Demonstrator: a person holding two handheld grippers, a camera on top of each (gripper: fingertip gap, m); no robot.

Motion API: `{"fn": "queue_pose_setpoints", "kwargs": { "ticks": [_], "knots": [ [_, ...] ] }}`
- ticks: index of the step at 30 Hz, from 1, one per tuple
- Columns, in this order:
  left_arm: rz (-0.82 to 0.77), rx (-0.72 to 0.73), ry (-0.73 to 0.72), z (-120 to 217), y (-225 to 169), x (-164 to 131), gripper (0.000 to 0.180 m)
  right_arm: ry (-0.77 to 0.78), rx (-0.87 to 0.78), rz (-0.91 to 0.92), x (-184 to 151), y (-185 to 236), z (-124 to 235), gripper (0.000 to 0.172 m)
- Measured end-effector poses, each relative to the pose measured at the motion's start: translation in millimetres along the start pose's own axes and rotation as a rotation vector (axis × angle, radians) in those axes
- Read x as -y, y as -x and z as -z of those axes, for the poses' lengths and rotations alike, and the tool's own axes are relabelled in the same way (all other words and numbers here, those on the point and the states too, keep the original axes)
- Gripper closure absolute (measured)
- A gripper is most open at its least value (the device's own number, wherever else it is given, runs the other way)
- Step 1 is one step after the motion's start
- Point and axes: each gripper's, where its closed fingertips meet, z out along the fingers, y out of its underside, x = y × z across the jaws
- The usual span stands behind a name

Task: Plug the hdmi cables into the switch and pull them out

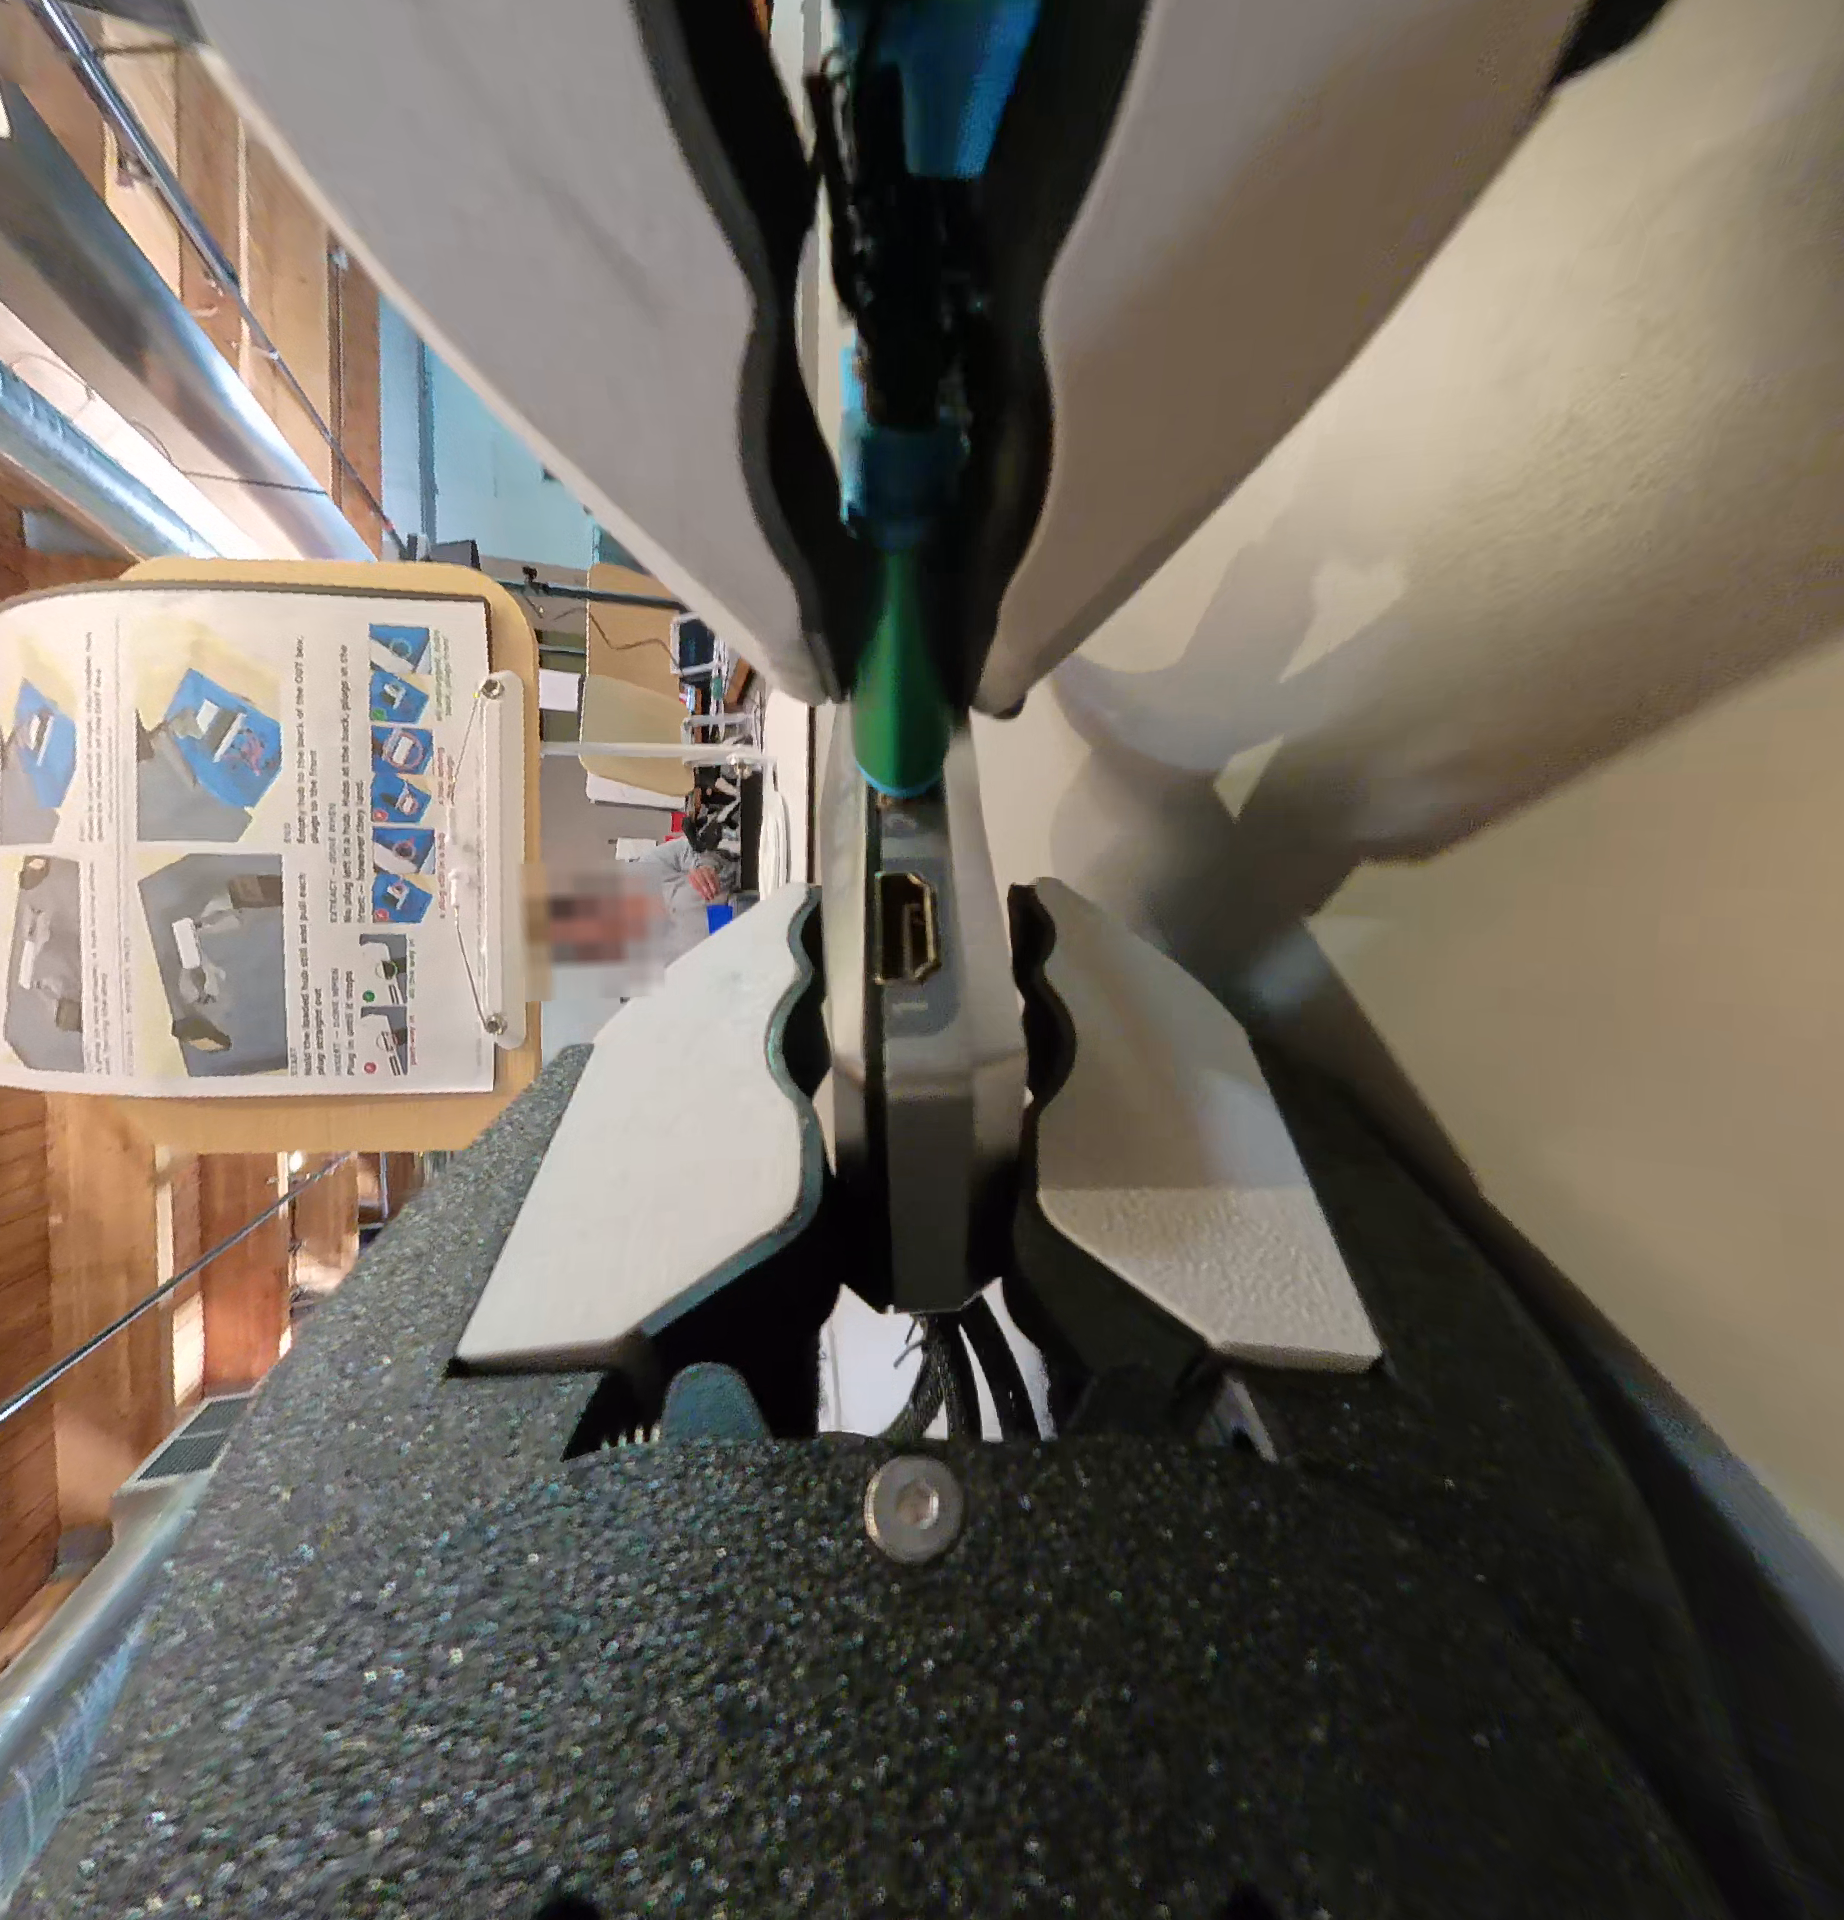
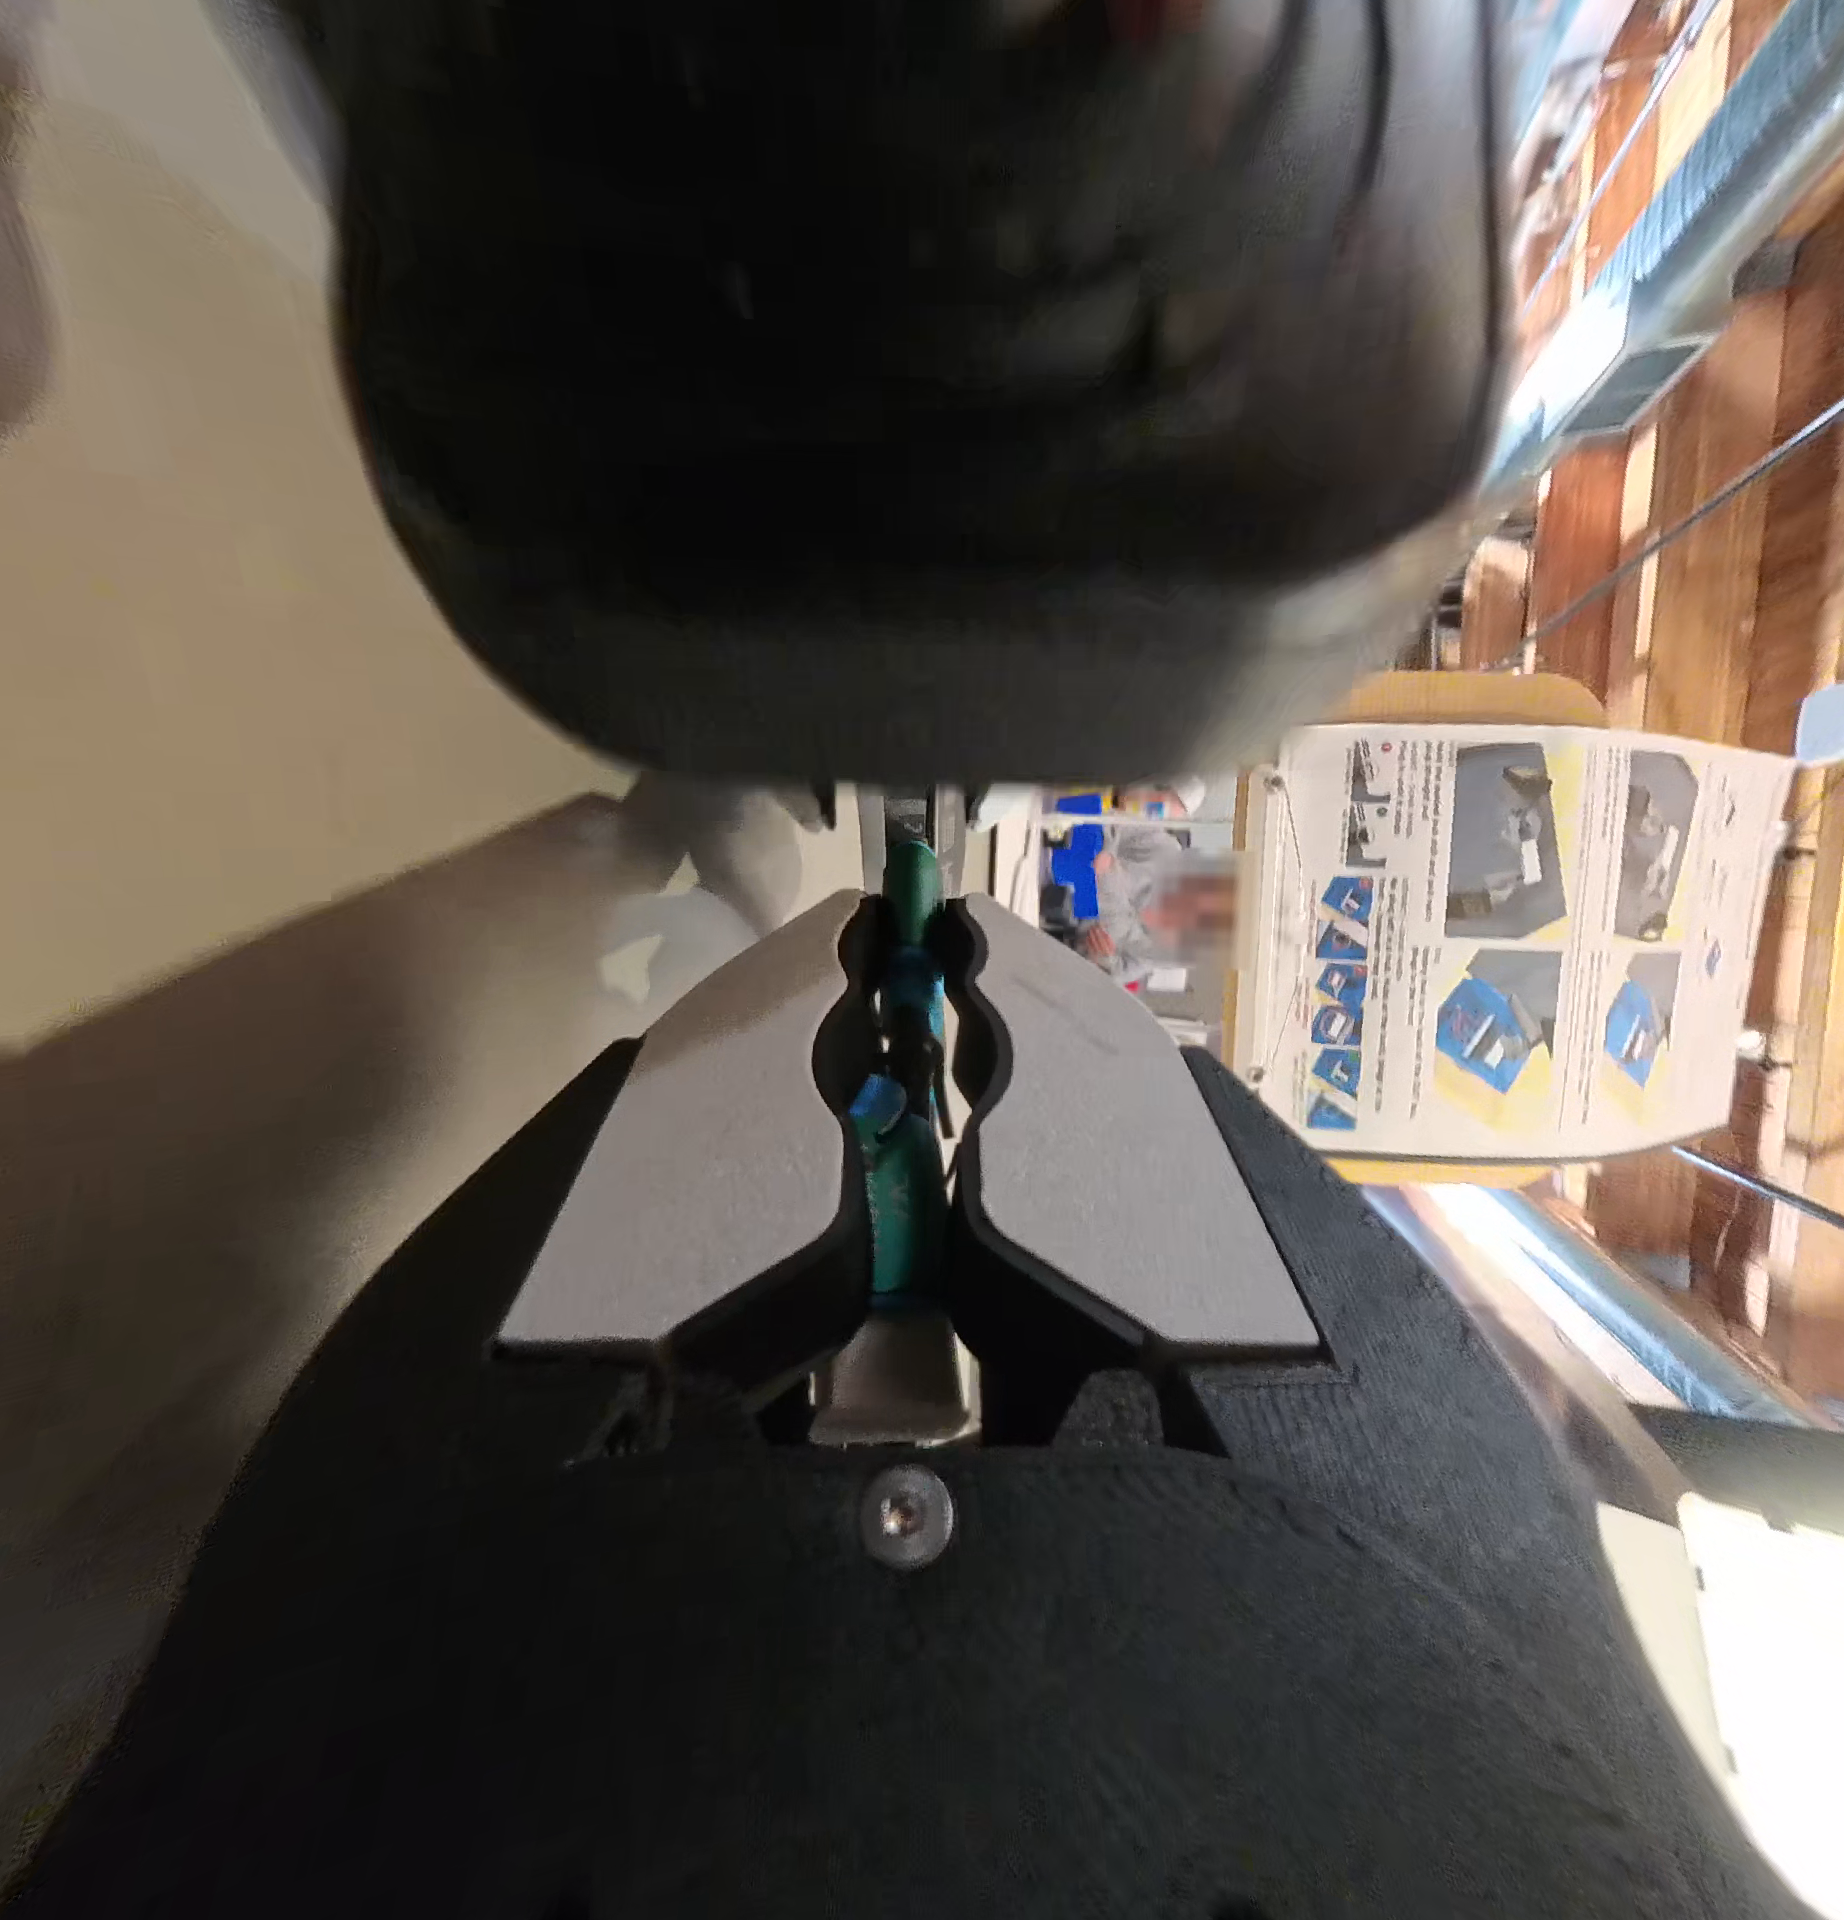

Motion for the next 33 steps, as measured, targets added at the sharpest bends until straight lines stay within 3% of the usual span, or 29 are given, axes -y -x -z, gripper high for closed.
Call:
{"fn": "queue_pose_setpoints", "kwargs": {
  "ticks": [7,10,14,19,23,26,28,33],
  "knots": [
    [0.002,0.015,0.045,-4,4,-8,0.144,0.055,-0.018,-0.029,3,-2,2,0.161],
    [0.042,0.010,0.131,-7,8,-32,0.145,0.003,-0.046,-0.082,4,-7,13,0.172],
    [0.047,0.032,0.216,-10,16,-64,0.146,0.003,-0.113,-0.116,-2,-13,22,0.172],
    [0.024,0.035,0.204,-12,17,-55,0.146,-0.028,-0.083,-0.290,-10,-21,18,0.163],
    [-0.033,0.022,0.113,-9,11,-39,0.146,-0.106,0.072,-0.600,-21,-37,18,0.164],
    [-0.044,0.022,0.080,-8,11,-32,0.146,-0.098,0.343,-0.803,-33,-28,17,0.168],
    [-0.040,0.021,0.078,-8,11,-32,0.146,-0.074,0.454,-0.815,-38,-15,17,0.164],
    [-0.048,0.026,0.065,-7,12,-30,0.146,-0.017,0.467,-0.765,-42,0,12,0.149]
  ]
}}
